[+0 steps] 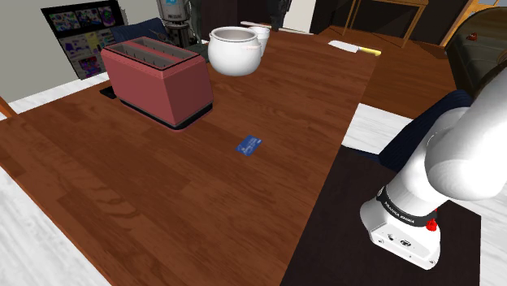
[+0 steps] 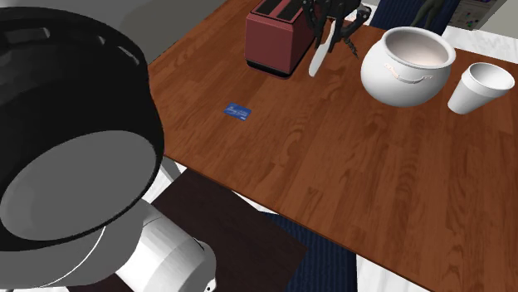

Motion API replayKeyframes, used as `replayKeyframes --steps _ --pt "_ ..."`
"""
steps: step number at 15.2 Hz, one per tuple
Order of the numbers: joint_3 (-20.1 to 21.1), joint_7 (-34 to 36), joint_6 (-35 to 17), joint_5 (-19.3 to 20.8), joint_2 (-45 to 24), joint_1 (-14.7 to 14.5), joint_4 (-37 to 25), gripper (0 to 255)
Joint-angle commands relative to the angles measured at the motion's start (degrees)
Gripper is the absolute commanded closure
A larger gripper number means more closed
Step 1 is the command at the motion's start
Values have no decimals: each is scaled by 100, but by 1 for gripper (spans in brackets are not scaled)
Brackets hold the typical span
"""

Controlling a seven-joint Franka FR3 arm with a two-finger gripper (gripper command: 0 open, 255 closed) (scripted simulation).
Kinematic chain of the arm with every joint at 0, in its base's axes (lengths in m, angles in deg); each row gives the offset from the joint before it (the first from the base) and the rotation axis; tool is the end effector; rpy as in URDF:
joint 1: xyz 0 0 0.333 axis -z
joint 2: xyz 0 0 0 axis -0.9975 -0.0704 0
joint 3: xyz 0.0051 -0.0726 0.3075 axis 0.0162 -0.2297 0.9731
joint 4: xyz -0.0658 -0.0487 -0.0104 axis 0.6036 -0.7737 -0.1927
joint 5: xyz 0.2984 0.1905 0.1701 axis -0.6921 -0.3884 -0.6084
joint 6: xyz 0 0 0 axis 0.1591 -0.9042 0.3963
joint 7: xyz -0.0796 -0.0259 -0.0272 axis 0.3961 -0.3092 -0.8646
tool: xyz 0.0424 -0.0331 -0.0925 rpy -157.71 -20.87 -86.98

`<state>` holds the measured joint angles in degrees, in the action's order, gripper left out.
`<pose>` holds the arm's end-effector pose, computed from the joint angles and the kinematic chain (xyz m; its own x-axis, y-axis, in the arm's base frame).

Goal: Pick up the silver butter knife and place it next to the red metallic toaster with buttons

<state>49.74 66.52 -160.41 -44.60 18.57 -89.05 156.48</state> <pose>0.5271 -0.0385 0.6160 0.9759 0.2182 0.0070 0.2183 -0.9757 -0.0204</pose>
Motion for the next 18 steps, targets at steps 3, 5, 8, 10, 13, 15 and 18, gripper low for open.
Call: replayKeyframes --steps 3,5,8,10,13,15,18 --pt "49 100 194 -110 -937 -51 -1122 255" --pt "69 145 357 -166 -1461 -64 -1806 255" --pt "84 175 313 -196 -1771 -73 -2072 255" --pt "86 174 136 -191 -1721 -79 -1845 255" --pt "88 172 -121 -184 -1661 -87 -1529 255" --pt "90 170 -288 -181 -1630 -91 -1331 255" --pt "92 167 -532 -179 -1597 -96 -1055 255"
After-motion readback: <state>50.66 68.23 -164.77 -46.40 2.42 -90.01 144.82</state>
